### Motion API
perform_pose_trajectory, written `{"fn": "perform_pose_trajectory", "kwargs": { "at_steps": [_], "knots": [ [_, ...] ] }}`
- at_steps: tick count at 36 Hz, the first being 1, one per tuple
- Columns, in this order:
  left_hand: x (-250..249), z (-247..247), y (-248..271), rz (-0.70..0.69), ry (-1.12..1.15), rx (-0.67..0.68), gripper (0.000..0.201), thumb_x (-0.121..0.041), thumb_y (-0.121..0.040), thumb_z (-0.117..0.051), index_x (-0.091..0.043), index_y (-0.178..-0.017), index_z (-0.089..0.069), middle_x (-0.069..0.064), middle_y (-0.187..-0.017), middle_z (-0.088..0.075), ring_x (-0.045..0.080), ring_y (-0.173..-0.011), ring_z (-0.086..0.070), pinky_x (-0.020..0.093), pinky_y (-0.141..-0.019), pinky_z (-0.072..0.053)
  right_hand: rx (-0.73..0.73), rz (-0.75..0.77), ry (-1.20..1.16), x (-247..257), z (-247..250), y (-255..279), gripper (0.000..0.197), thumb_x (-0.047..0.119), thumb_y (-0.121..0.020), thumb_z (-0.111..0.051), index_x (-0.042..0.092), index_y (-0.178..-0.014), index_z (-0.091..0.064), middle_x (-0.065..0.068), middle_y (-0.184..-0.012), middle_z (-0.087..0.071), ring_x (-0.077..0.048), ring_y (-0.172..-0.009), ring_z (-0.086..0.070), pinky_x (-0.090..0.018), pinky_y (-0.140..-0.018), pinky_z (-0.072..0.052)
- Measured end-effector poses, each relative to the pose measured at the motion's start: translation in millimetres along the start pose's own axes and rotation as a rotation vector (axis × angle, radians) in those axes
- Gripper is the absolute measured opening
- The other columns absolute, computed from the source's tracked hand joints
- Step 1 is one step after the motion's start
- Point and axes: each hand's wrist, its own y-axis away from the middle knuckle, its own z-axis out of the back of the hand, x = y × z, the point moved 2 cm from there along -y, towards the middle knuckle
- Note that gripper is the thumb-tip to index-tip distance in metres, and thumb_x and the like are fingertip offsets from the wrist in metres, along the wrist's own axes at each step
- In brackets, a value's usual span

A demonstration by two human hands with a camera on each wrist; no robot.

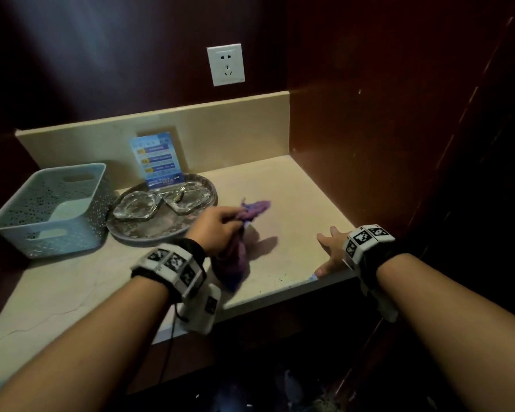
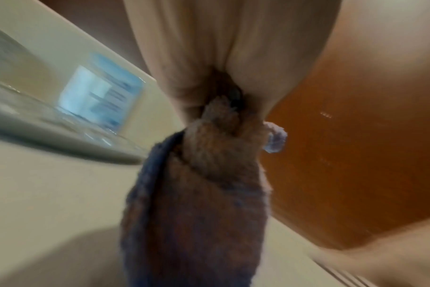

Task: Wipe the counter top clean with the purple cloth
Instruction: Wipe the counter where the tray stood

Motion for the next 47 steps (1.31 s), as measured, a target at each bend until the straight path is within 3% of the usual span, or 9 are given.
{"fn": "perform_pose_trajectory", "kwargs": {
  "at_steps": [5, 9, 14, 17, 21, 28, 36, 40, 47],
  "knots": [
    [31.1, 29.5, -9.2, 0.114, -0.181, -0.117, 0.031, -0.005, -0.087, -0.059, -0.010, -0.117, -0.066, 0.006, -0.121, -0.067, 0.020, -0.113, -0.061, 0.018, -0.089, -0.036, 0.018, -0.020, 0.005, 0.8, 2.0, 0.1, 0.105, 0.081, -0.070, -0.050, 0.033, -0.152, -0.004, -0.006, -0.161, 0.001, -0.035, -0.142, -0.023, -0.053, -0.111, -0.030],
    [53.4, 34.1, -7.9, 0.219, -0.339, -0.061, 0.031, -0.012, -0.090, -0.055, -0.019, -0.119, -0.065, 0.004, -0.123, -0.066, 0.025, -0.113, -0.059, 0.025, -0.091, -0.040, 0.014, -0.028, 0.010, 3.3, 3.3, -4.6, 0.106, 0.082, -0.067, -0.051, 0.034, -0.151, -0.005, -0.007, -0.161, 0.000, -0.035, -0.142, -0.025, -0.053, -0.110, -0.030],
    [61.5, 23.0, -11.2, 0.280, -0.395, 0.055, 0.023, -0.016, -0.094, -0.049, -0.019, -0.110, -0.065, 0.004, -0.117, -0.062, 0.020, -0.109, -0.055, 0.016, -0.086, -0.032, 0.021, -0.036, 0.012, 5.0, 7.9, -9.7, 0.104, 0.081, -0.070, -0.048, 0.035, -0.151, -0.001, -0.006, -0.161, 0.005, -0.034, -0.143, -0.022, -0.052, -0.112, -0.027],
    [61.3, 12.8, -15.7, 0.301, -0.410, 0.120, 0.039, -0.016, -0.094, -0.048, -0.020, -0.133, -0.053, 0.003, -0.138, -0.054, 0.022, -0.128, -0.048, 0.022, -0.105, -0.032, 0.038, -0.036, 0.004, 3.9, 10.3, -14.7, 0.103, 0.080, -0.072, -0.047, 0.036, -0.151, 0.001, -0.006, -0.160, 0.008, -0.035, -0.144, -0.021, -0.053, -0.113, -0.026],
    [64.3, -0.2, -19.2, 0.299, -0.471, 0.199, 0.048, -0.015, -0.092, -0.049, -0.028, -0.138, -0.045, 0.016, -0.148, -0.036, 0.031, -0.137, -0.034, 0.033, -0.115, -0.027, 0.058, -0.027, -0.008, 4.9, 14.8, -24.9, 0.102, 0.078, -0.074, -0.050, 0.035, -0.151, 0.000, -0.009, -0.160, 0.006, -0.038, -0.143, -0.021, -0.055, -0.111, -0.027],
    [56.9, -7.6, -20.1, 0.245, -0.503, 0.285, 0.042, -0.010, -0.094, -0.046, -0.014, -0.135, -0.048, 0.012, -0.142, -0.044, 0.033, -0.135, -0.038, 0.031, -0.111, -0.028, 0.075, -0.034, -0.003, 2.8, 20.8, -35.4, 0.100, 0.077, -0.076, -0.048, 0.035, -0.151, 0.004, -0.008, -0.160, 0.008, -0.036, -0.145, -0.014, -0.054, -0.114, -0.022],
    [39.8, -18.4, -15.6, 0.212, -0.488, 0.348, 0.045, -0.009, -0.094, -0.045, -0.017, -0.138, -0.046, 0.008, -0.141, -0.050, 0.025, -0.129, -0.046, 0.030, -0.106, -0.035, 0.042, 0.000, 0.053, 1.2, 26.3, -36.9, 0.100, 0.081, -0.075, -0.043, 0.034, -0.152, -0.002, -0.010, -0.160, -0.006, -0.035, -0.142, -0.024, -0.051, -0.109, -0.031],
    [21.7, -28.4, -2.5, 0.127, -0.407, 0.344, 0.036, -0.008, -0.095, -0.044, -0.012, -0.129, -0.056, 0.004, -0.119, -0.058, 0.010, -0.103, -0.047, -0.007, -0.080, -0.022, 0.003, 0.021, 0.063, 1.2, 25.4, -35.7, 0.103, 0.083, -0.070, -0.045, 0.034, -0.152, -0.005, -0.008, -0.159, -0.013, -0.033, -0.139, -0.031, -0.049, -0.106, -0.037],
    [6.9, -45.3, 26.3, 0.078, -0.333, 0.378, 0.031, -0.010, -0.092, -0.051, -0.013, -0.121, -0.063, 0.004, -0.126, -0.063, 0.019, -0.116, -0.056, 0.007, -0.079, -0.027, -0.044, 0.028, 0.078, 2.4, 26.0, -28.3, 0.100, 0.081, -0.074, -0.043, 0.031, -0.152, -0.006, -0.010, -0.159, -0.015, -0.032, -0.140, -0.031, -0.045, -0.107, -0.035]
  ]
}}
